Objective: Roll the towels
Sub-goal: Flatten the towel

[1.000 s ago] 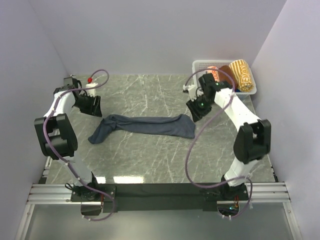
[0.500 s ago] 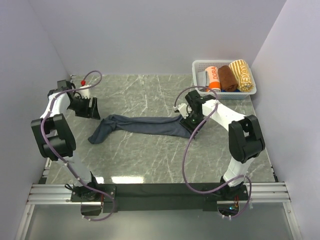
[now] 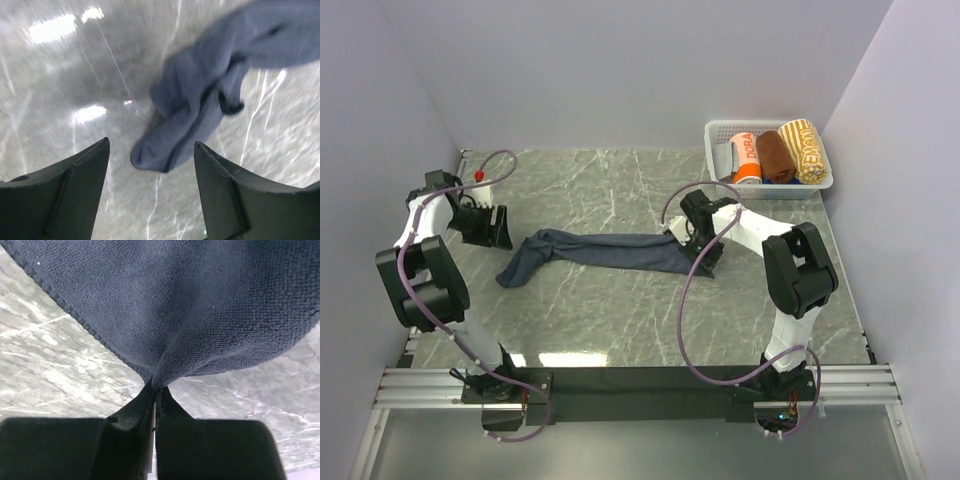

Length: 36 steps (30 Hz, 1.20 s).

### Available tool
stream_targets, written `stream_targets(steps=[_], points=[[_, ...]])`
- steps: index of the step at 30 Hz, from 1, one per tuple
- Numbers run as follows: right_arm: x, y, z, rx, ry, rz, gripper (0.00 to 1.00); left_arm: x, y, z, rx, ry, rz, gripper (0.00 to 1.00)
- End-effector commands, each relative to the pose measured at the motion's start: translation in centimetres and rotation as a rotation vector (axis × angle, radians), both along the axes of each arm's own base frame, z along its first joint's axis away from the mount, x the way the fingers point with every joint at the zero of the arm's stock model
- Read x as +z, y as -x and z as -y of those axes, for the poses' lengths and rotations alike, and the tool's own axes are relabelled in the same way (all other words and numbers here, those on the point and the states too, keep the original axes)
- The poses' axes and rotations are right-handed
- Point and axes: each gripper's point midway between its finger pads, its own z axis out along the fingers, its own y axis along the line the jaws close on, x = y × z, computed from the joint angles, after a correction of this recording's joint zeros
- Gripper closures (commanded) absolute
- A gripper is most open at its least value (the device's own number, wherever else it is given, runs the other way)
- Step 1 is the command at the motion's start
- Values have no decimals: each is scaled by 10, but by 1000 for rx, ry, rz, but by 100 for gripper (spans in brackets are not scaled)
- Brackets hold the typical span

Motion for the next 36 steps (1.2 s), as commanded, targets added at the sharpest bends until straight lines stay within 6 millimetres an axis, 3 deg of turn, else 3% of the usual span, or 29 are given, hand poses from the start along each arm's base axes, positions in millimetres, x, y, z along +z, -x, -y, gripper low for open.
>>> stream_targets(steps=[1, 6, 7, 10, 16, 20, 26, 36], points=[[26, -9, -2, -3, -46, 58, 100, 0, 19, -3, -81, -67, 17, 29], [76, -22, 0, -67, -173, 103, 100, 16, 18, 22, -195, 36, 113, 32], [89, -32, 2, -92, -195, 133, 100, 23, 16, 25, -208, 49, 139, 33], [105, -39, 2, -105, -228, 129, 100, 32, 10, 36, -268, 40, 202, 38], [113, -43, 4, -130, -250, 114, 100, 28, 5, 61, -377, -40, 203, 48], [113, -43, 4, -141, -254, 109, 100, 20, 3, 76, -415, -73, 176, 46], [116, -46, 6, -151, -255, 112, 100, 9, -7, 78, -406, -128, 159, 48], [128, -61, 15, -203, -277, 136, 100, -4, -5, 77, -378, -124, 64, 80]])
